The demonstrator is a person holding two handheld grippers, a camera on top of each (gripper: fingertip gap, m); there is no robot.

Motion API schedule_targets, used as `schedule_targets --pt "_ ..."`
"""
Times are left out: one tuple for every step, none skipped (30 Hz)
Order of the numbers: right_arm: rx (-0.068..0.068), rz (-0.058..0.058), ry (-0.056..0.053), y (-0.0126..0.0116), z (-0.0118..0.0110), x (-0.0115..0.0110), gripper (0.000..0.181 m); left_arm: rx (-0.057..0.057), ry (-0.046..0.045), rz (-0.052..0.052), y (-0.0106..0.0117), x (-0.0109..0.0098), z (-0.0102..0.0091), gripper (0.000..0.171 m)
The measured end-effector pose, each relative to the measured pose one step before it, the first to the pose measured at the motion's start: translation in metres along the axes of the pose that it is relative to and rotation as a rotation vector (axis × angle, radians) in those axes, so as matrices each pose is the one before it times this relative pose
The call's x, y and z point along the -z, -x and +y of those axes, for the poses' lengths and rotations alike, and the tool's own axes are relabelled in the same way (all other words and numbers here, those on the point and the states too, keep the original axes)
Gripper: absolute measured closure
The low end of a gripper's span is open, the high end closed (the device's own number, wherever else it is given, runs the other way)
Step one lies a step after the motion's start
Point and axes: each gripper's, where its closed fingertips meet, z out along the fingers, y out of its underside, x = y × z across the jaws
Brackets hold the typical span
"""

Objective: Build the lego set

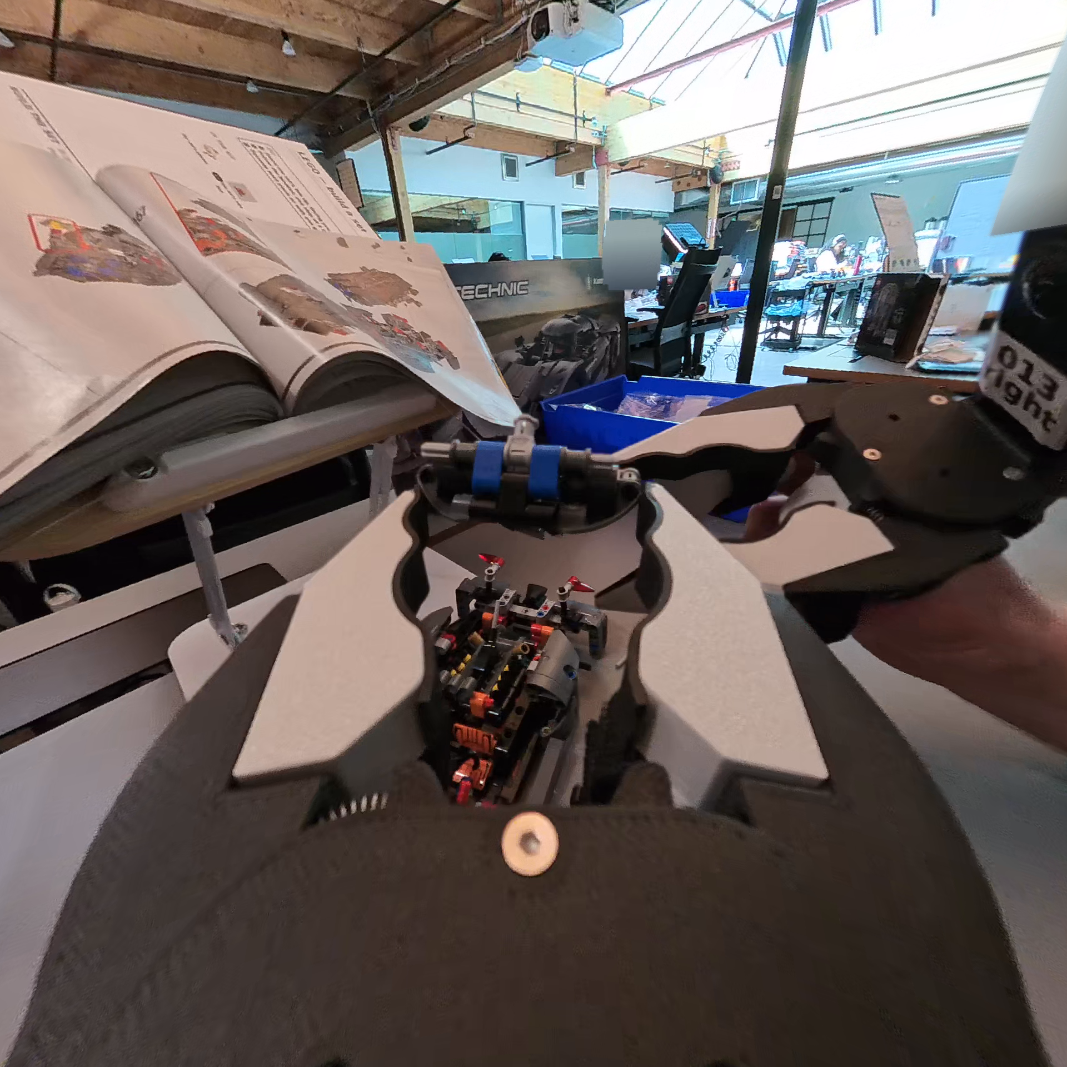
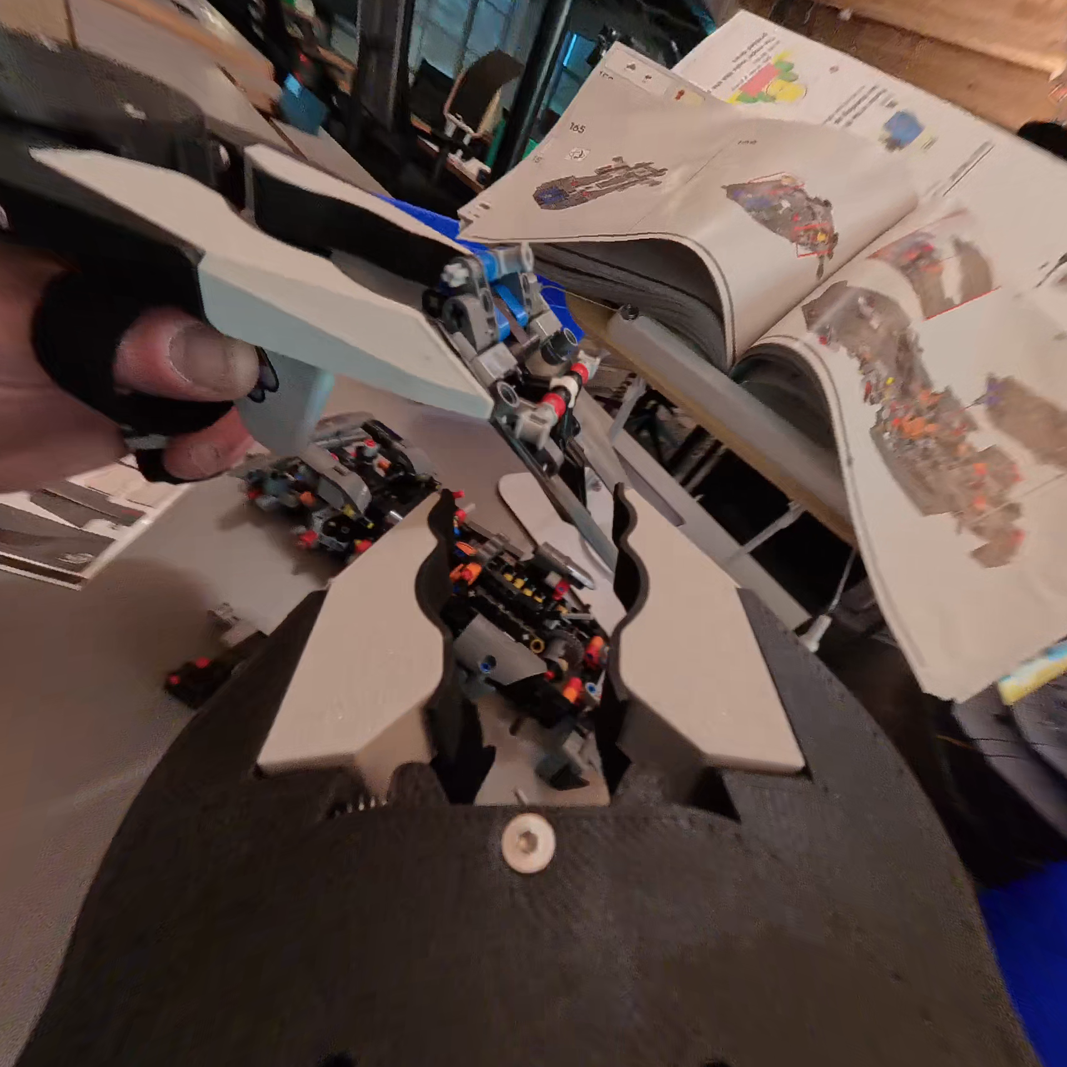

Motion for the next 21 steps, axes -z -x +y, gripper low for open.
schedule_targets --pt "0.0434 0.0235 0.0097 0.00008 0.00032 -0.00060 0.127 0.0026 0.00912 0.0096 -0.00181 -0.00105 0.00137 0.101" --pt "0.0378 0.0188 0.0067 0.00015 0.00018 -0.00075 0.128 0.0020 0.01035 0.0078 -0.00179 -0.00107 0.00161 0.101" --pt "0.0300 0.0143 0.0089 0.00005 0.00092 -0.00070 0.129 -0.0017 0.00902 0.0073 -0.00206 -0.00108 0.00157 0.101" --pt "0.0201 0.0156 0.0113 -0.00069 0.00158 -0.00074 0.131 -0.0036 0.01091 0.0098 -0.00257 -0.00116 0.00191 0.101" --pt "0.0115 0.0152 0.0168 -0.00135 0.00274 -0.00092 0.132 -0.0006 0.01206 0.0133 -0.00324 -0.00149 0.00215 0.101" --pt "0.0066 0.0105 0.0146 -0.00116 0.00278 -0.00089 0.135 0.0047 0.01204 0.0178 -0.00368 -0.00167 0.00205 0.101" --pt "0.0064 0.0065 0.0070 -0.00082 0.00180 -0.00044 0.138 0.0083 0.00974 0.0218 -0.00438 -0.00173 0.00180 0.101" --pt "0.0111 0.0070 0.0057 -0.00090 0.00157 -0.00013 0.141 0.0100 0.00741 0.0213 -0.00427 -0.00191 0.00156 0.101" --pt "0.0192 0.0028 0.0127 0.00011 0.00238 -0.00053 0.146 0.0092 0.00623 0.0185 -0.00399 -0.00174 0.00128 0.101" --pt "0.0227 0.0034 0.0139 0.00021 0.00254 -0.00046 0.152 0.0068 0.00542 0.0153 -0.00347 -0.00155 0.00127 0.101" --pt "0.0198 0.0124 0.0089 -0.00101 0.00181 -0.00009 0.155 0.0023 0.00741 0.0039 -0.00174 -0.00147 0.00154 0.101" --pt "0.0127 0.0014 0.0040 0.00008 0.00095 -0.00001 0.156 -0.0026 0.00177 -0.0036 -0.00003 -0.00061 0.00070 0.101" --pt "-0.0001 -0.0075 0.0015 0.00059 0.00060 0.00003 0.156 0.0011 0.00068 0.0006 -0.00005 -0.00004 0.00029 0.101" --pt "-0.0050 -0.0049 -0.0012 0.00018 -0.00003 0.00020 0.156 0.0067 -0.00038 0.0038 0.00008 0.00014 0.00008 0.100" --pt "0.0036 0.0026 -0.0023 -0.00031 -0.00050 0.00028 0.157 0.0090 -0.00537 0.0046 -0.00005 0.00022 -0.00051 0.100" --pt "0.0104 0.0048 0.0015 -0.00002 -0.00018 0.00018 0.157 0.0049 -0.00518 0.0018 0.00001 0.00024 -0.00060 0.100" --pt "0.0061 0.0038 0.0028 -0.00017 0.00018 0.00003 0.158 -0.0026 -0.00082 -0.0010 -0.00009 -0.00003 -0.00002 0.100" --pt "0.0013 0.0013 0.0003 -0.00007 0.00015 0.00010 0.158 -0.0070 0.00070 -0.0022 -0.00021 -0.00001 0.00009 0.100" --pt "-0.0020 -0.0002 -0.0012 -0.00012 -0.00001 0.00008 0.158 -0.0071 -0.00001 -0.0013 -0.00022 -0.00004 -0.00012 0.100" --pt "-0.0003 0.0006 -0.0017 -0.00028 0.00000 0.00004 0.158 -0.0056 -0.00216 -0.0012 -0.00030 0.00023 -0.00061 0.100" --pt "0.0006 -0.0003 0.0010 -0.00014 0.00027 0.00004 0.158 -0.0042 -0.00215 -0.0002 -0.00022 0.00017 -0.00061 0.100"
